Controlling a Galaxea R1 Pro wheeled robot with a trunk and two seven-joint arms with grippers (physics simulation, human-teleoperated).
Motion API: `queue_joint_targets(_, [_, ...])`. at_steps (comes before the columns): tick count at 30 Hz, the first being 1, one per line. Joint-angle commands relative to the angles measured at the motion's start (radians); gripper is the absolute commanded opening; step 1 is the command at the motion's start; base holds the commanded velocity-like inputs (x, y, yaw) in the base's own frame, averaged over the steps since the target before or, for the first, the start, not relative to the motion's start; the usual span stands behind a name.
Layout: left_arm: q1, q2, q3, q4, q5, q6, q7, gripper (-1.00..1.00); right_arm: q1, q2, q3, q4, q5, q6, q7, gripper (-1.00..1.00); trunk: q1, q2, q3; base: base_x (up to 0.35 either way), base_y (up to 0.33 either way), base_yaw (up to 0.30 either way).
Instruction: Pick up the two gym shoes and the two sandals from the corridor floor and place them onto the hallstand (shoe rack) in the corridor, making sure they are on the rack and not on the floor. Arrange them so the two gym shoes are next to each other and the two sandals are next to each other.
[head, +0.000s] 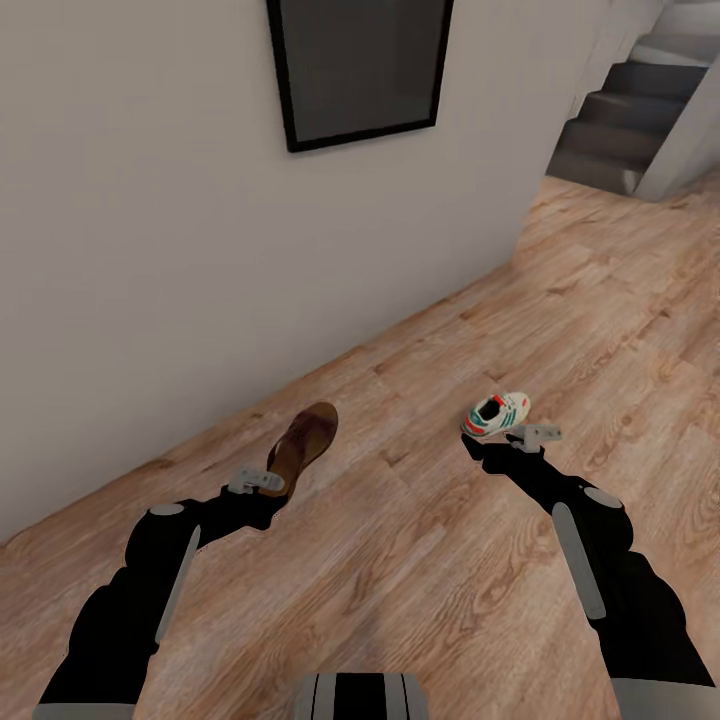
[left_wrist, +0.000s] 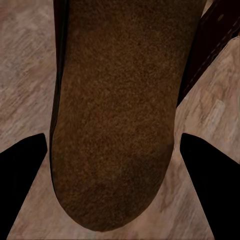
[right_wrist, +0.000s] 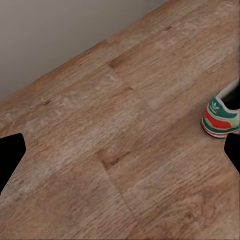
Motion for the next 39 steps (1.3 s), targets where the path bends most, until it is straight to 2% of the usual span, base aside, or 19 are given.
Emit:
queue_joint_targets(1, [0.0,0.0,0.001,-0.001,-0.009,0.002,-0.01,-1.0,-0.001,0.0,-0.001,-0.001,-0.003,0.006,0.003,1.0,0.0,0.0,0.0,0.298,0.202,-0.095])
queue_joint_targets(9, [0.0,0.0,0.0,-0.001,-0.009,0.002,-0.01,-1.0,-0.001,0.0,-0.001,-0.001,-0.003,0.006,0.003,1.0,0.0,0.0,0.002,0.304,0.197,-0.091])
queue_joint_targets(24, [0.0,0.0,0.001,-0.001,-0.009,0.002,-0.01,-1.0,-0.001,0.0,-0.001,-0.001,-0.003,0.006,0.003,1.0,0.0,0.0,0.019,0.297,0.123,-0.239])
queue_joint_targets(39, [0.0,0.0,0.001,-0.001,-0.009,0.002,-0.01,-1.0,-0.001,0.0,-0.001,-0.001,-0.003,0.006,0.003,1.0,0.0,0.0,0.036,0.074,0.001,-0.241])
